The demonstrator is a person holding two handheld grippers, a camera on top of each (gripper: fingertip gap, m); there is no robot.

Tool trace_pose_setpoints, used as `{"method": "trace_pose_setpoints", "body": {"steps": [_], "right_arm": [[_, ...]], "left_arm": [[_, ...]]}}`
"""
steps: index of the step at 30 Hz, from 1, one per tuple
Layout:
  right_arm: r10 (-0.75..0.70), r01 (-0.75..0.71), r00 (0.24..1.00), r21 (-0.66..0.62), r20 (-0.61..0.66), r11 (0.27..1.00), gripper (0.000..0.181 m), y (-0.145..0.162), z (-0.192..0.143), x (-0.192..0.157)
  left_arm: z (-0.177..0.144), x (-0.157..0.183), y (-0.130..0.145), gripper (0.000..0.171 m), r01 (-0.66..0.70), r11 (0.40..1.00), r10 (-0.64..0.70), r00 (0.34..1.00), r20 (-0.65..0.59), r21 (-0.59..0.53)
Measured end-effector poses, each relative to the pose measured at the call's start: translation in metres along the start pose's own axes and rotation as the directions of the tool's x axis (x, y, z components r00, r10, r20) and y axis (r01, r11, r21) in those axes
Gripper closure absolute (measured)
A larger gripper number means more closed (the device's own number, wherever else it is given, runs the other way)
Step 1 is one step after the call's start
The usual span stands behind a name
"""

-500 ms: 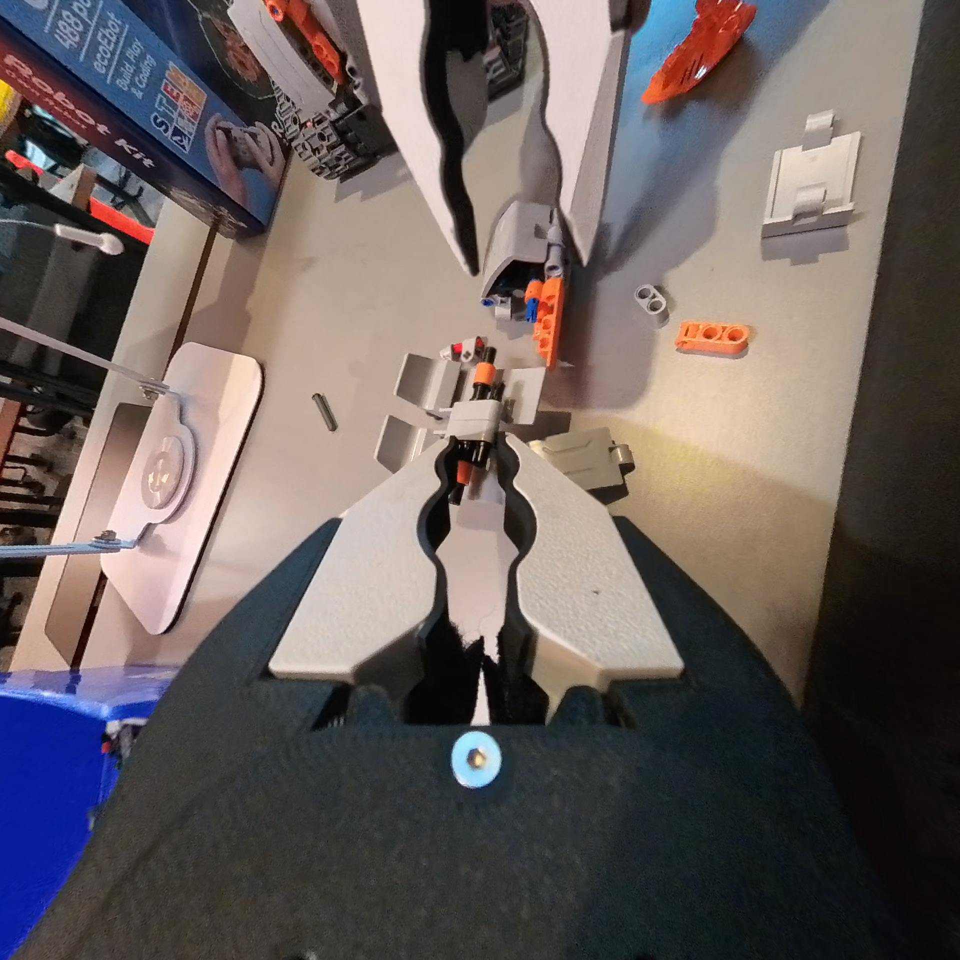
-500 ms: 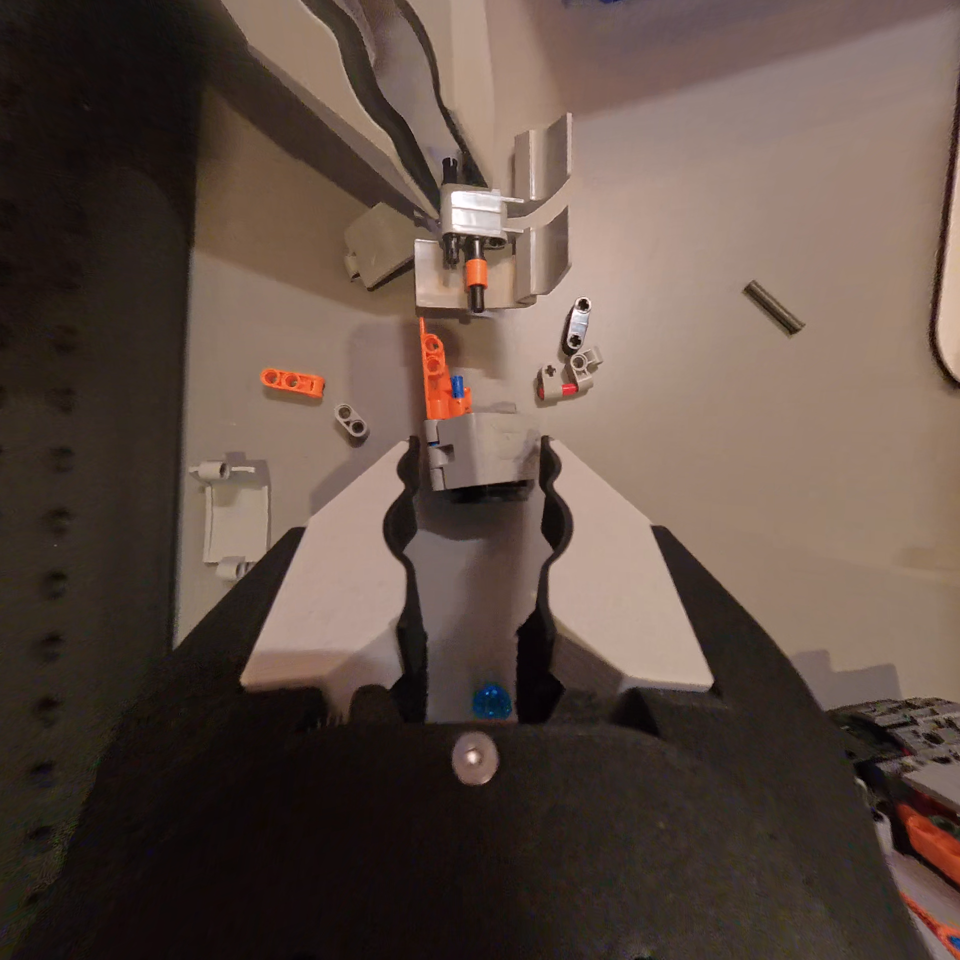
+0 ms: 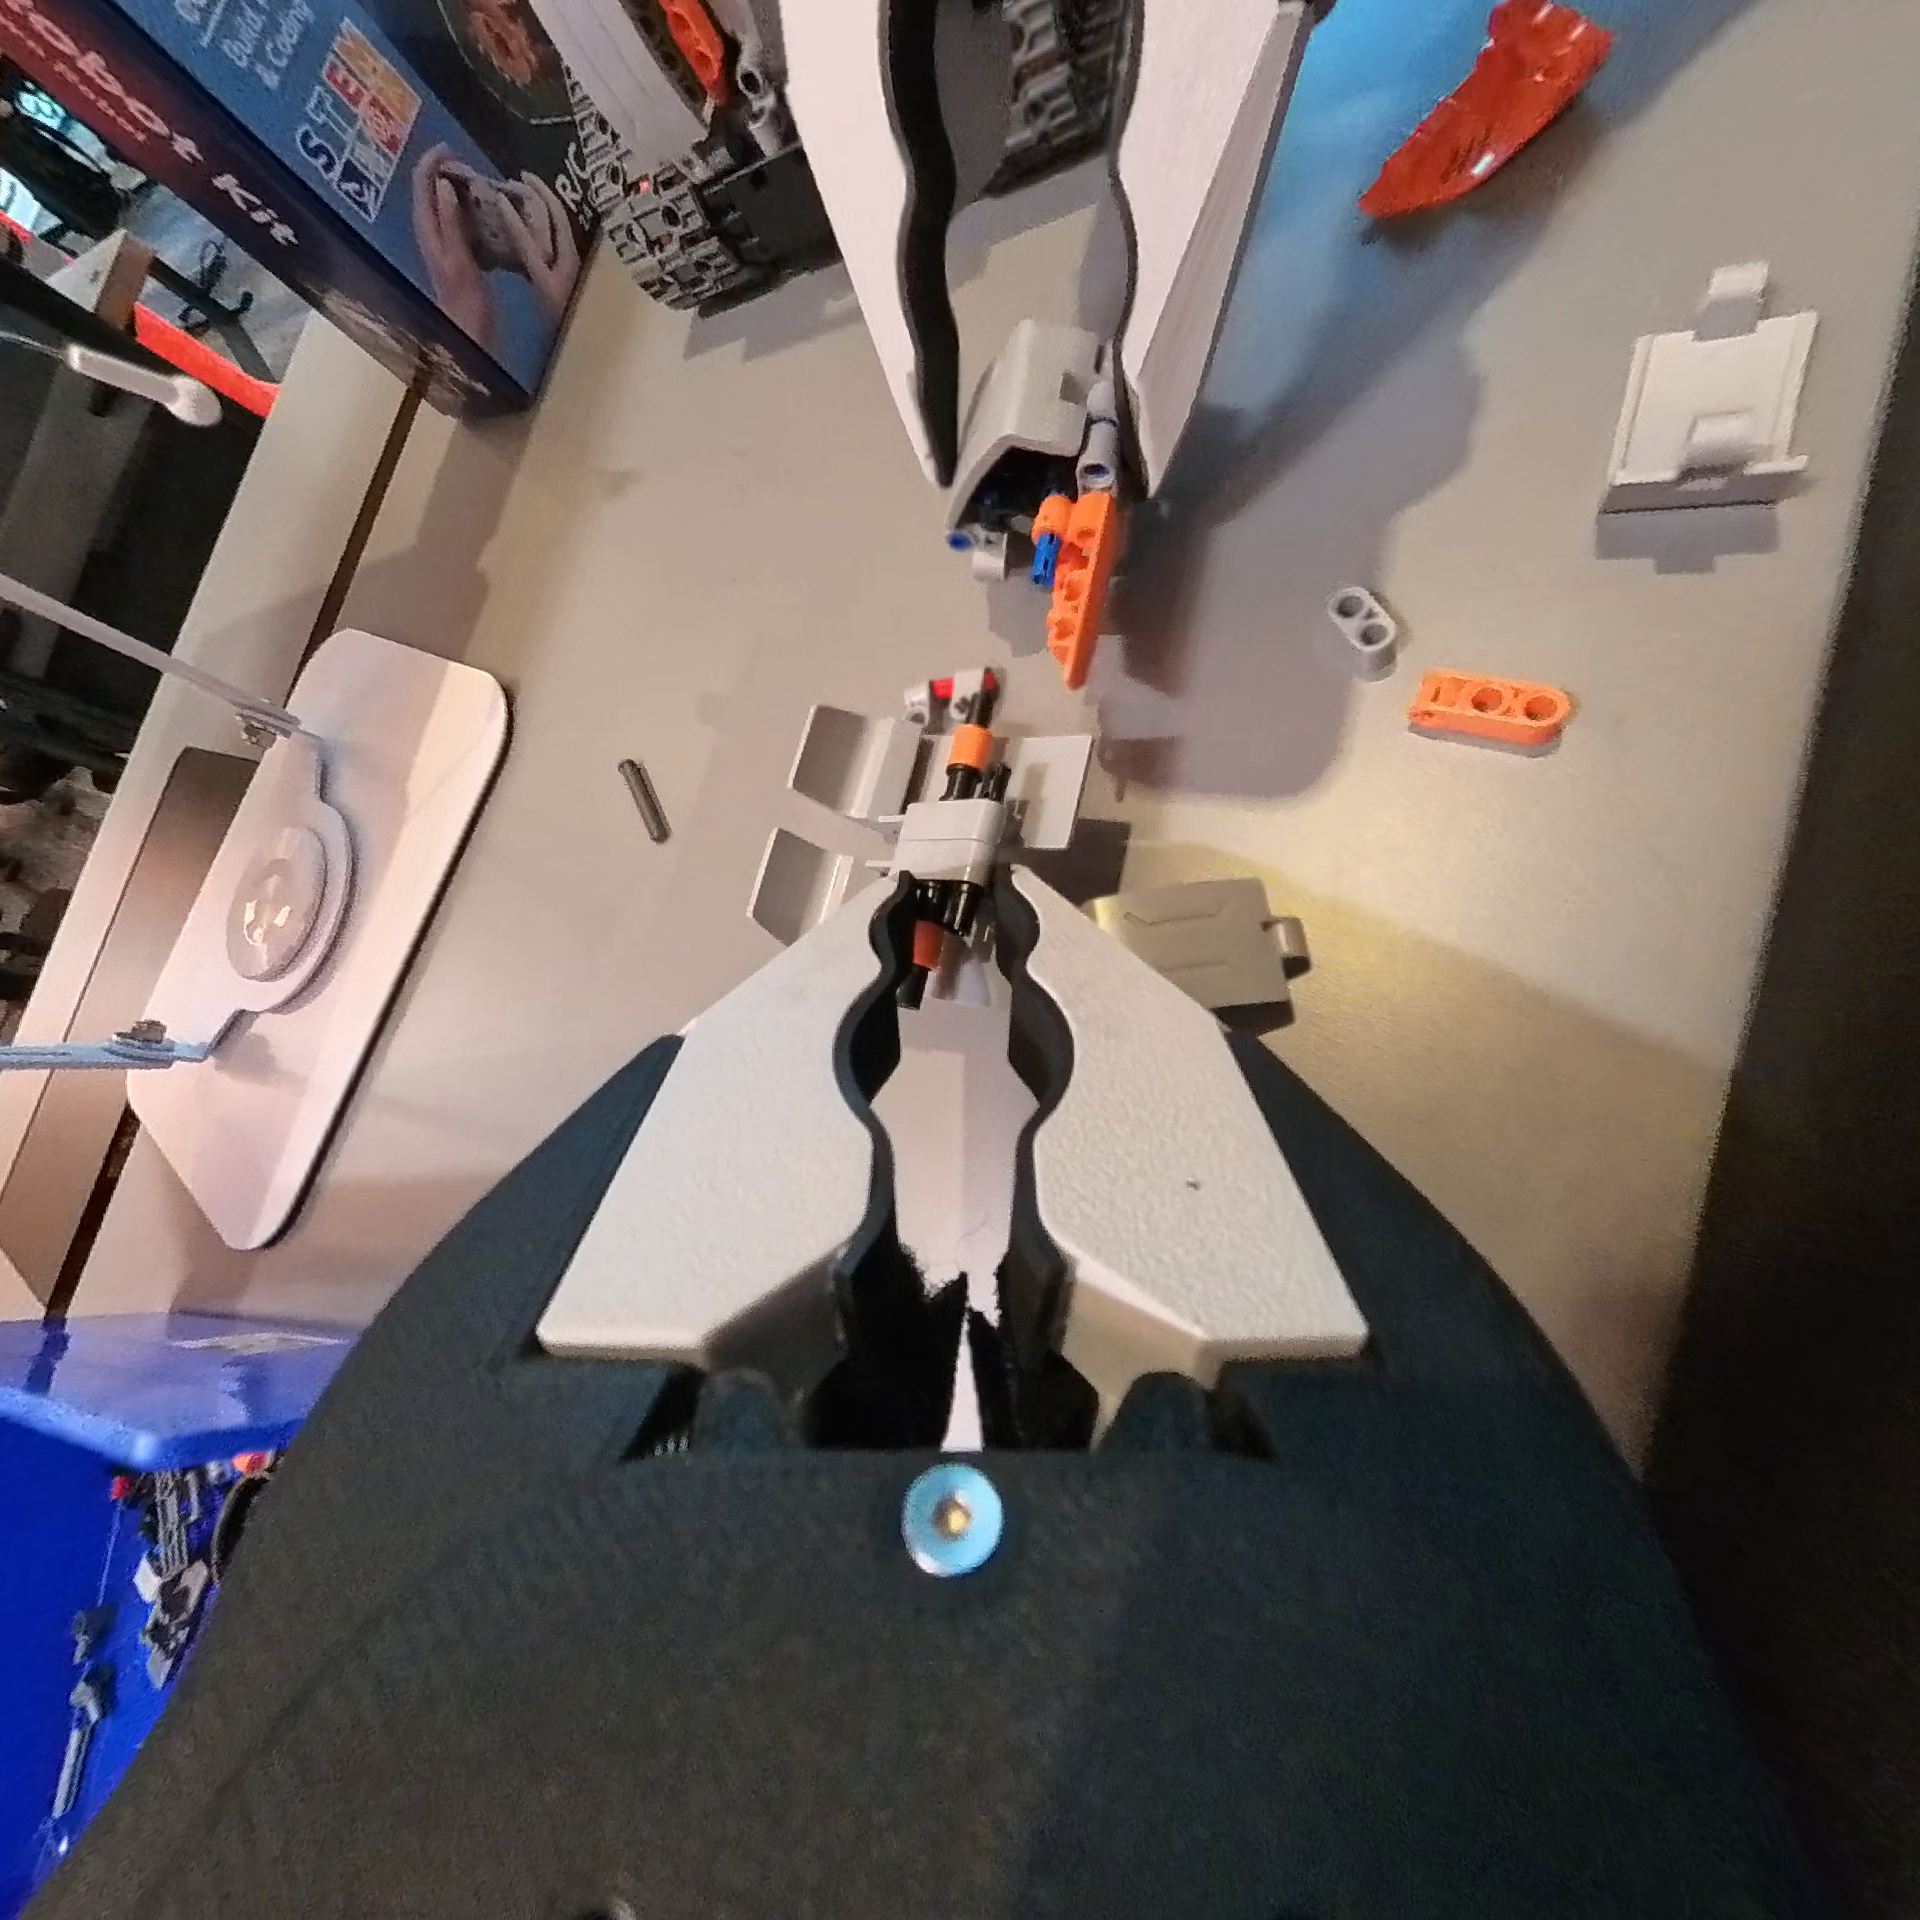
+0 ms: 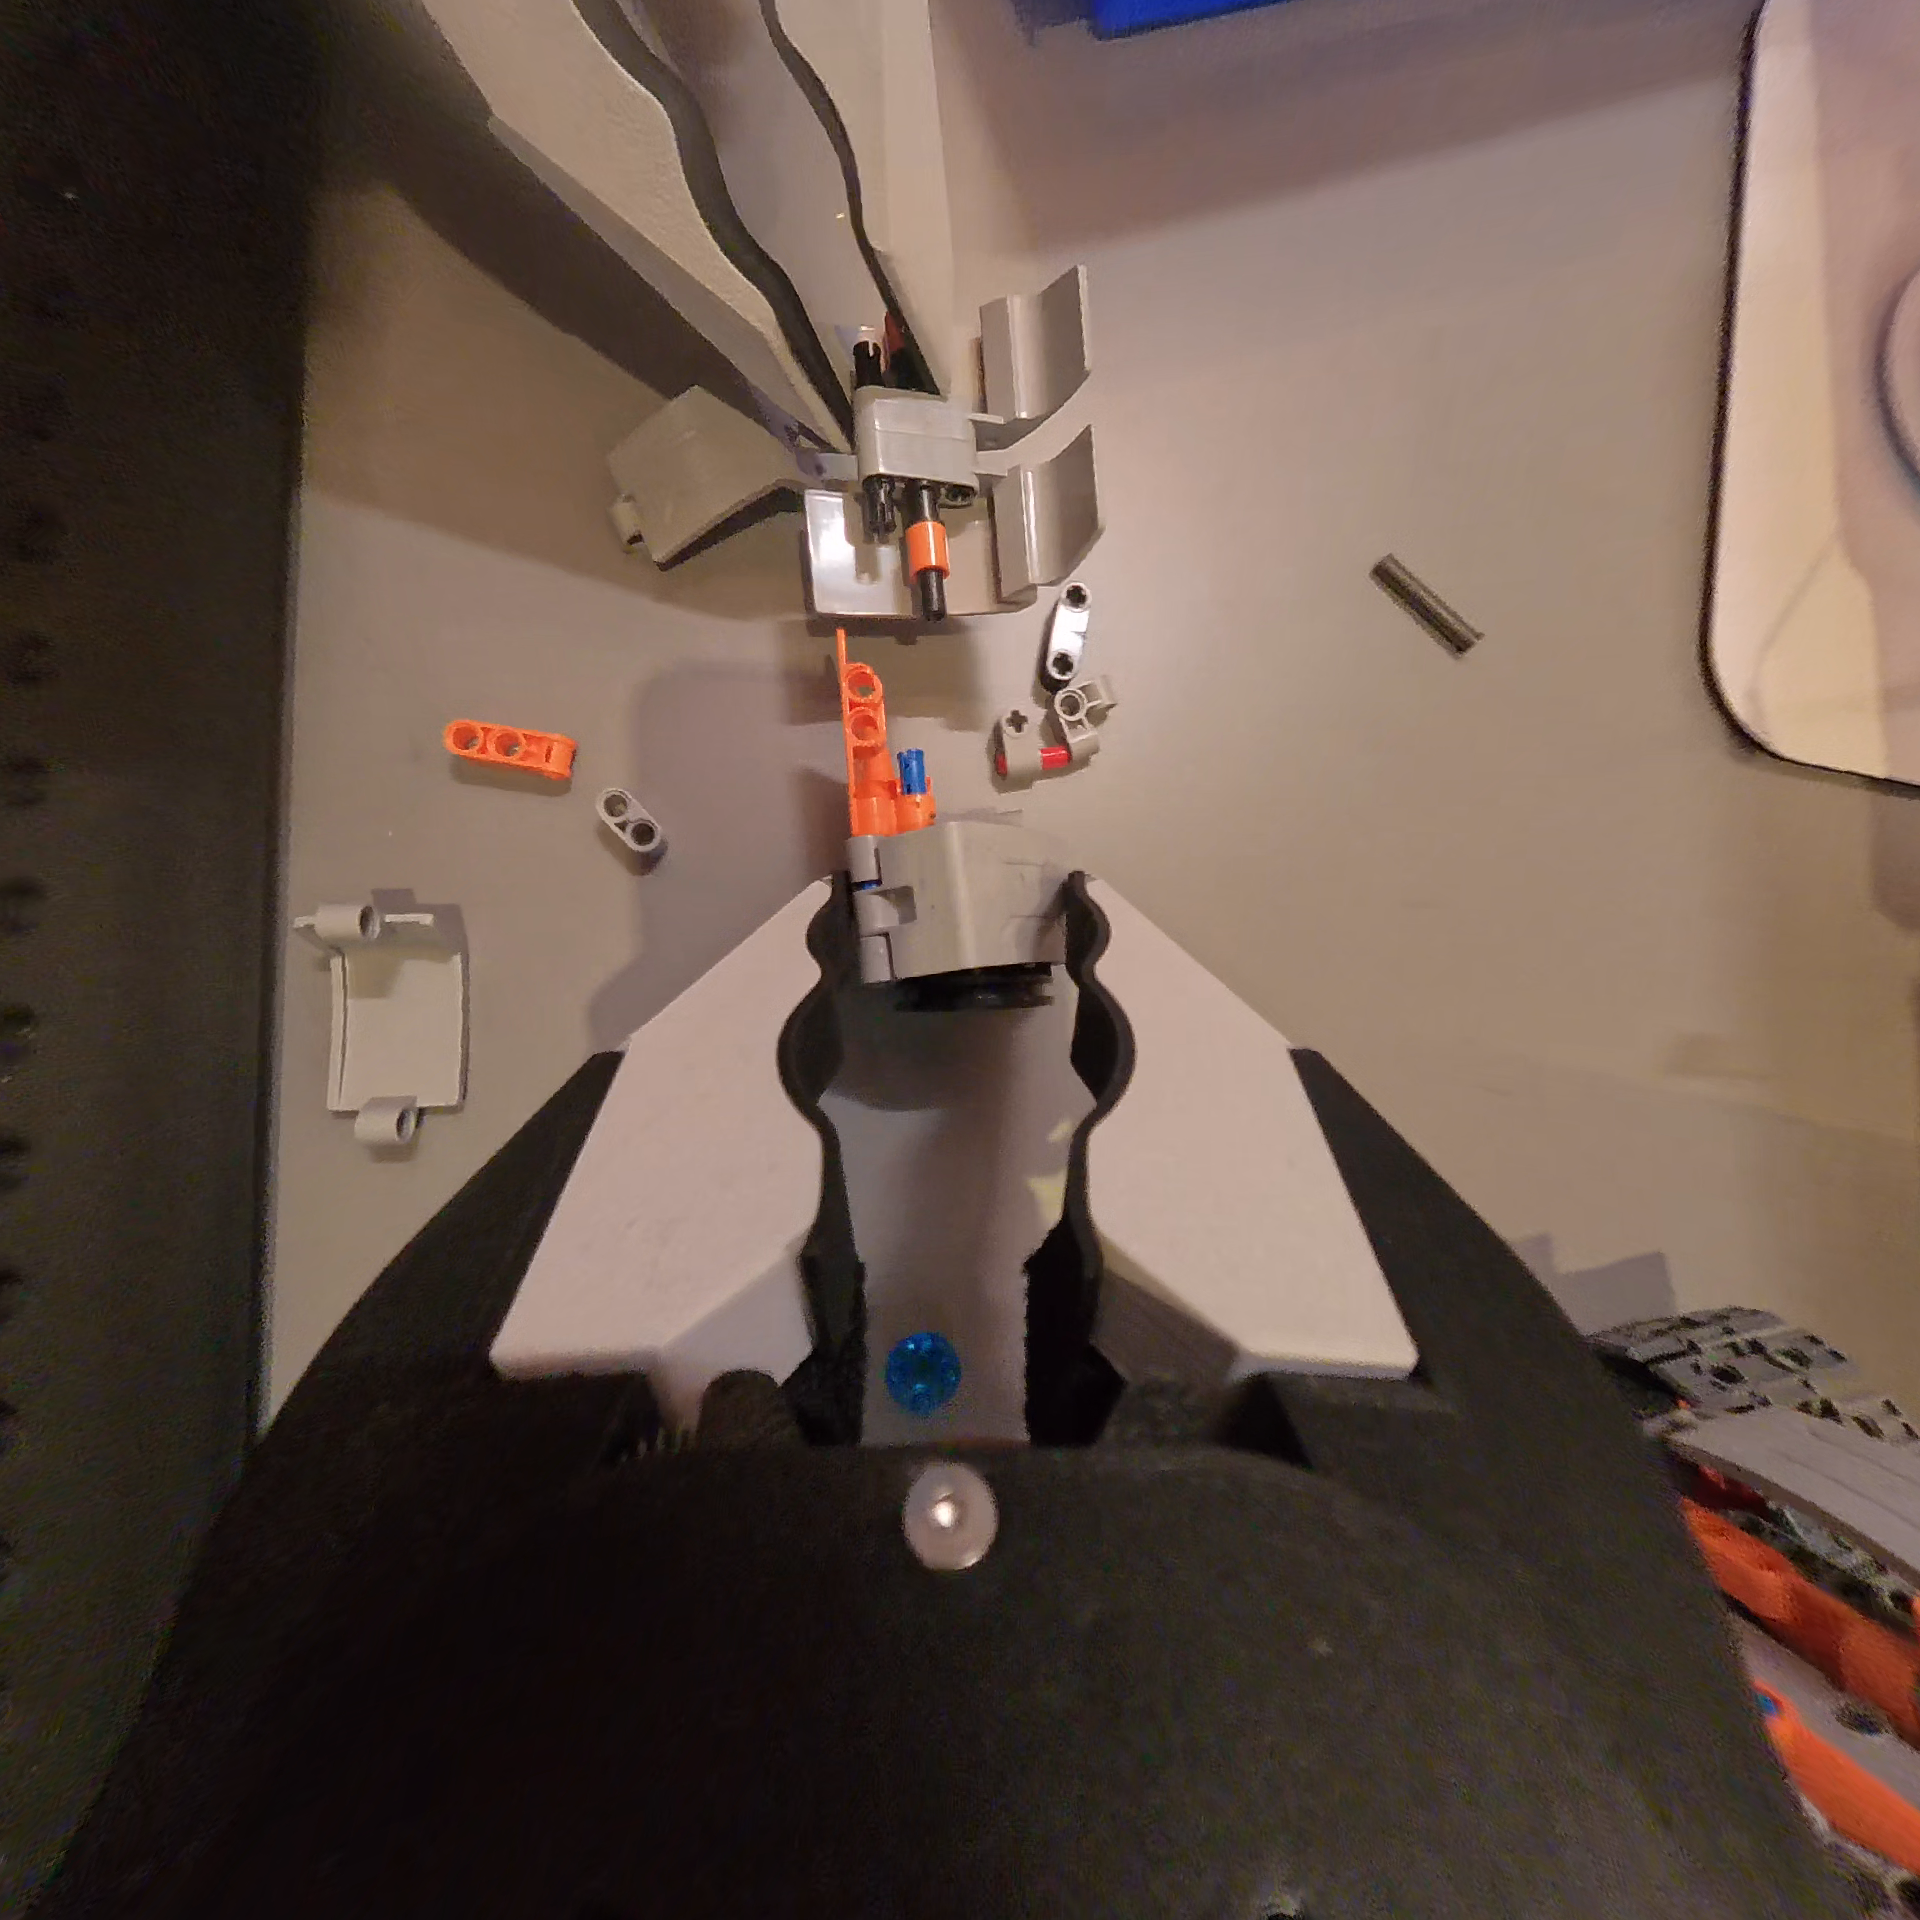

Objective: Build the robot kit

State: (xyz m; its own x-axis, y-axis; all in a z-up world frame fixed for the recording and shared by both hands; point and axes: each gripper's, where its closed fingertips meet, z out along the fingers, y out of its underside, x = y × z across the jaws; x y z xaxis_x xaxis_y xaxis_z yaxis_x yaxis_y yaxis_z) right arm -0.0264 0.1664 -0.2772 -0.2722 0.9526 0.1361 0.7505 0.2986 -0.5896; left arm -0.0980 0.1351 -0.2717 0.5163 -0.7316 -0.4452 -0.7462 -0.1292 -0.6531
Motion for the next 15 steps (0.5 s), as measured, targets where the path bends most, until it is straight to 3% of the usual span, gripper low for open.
{"method": "trace_pose_setpoints", "body": {"steps": [8,15], "right_arm": [[0.002,-0.002,0.999,0.008,-0.033,1.0,0.142,0.002,-0.005,0.007],[0.006,-0.006,0.999,0.02,-0.036,1.0,0.142,0.002,-0.004,0.009]], "left_arm": [[0.01,-0.004,0.009,0.16,0.034,0.997,-0.035,0.999,-0.014,-0.065],[0.007,-0.007,0.01,0.16,0.061,0.997,-0.061,0.998,0.0,-0.056]]}}
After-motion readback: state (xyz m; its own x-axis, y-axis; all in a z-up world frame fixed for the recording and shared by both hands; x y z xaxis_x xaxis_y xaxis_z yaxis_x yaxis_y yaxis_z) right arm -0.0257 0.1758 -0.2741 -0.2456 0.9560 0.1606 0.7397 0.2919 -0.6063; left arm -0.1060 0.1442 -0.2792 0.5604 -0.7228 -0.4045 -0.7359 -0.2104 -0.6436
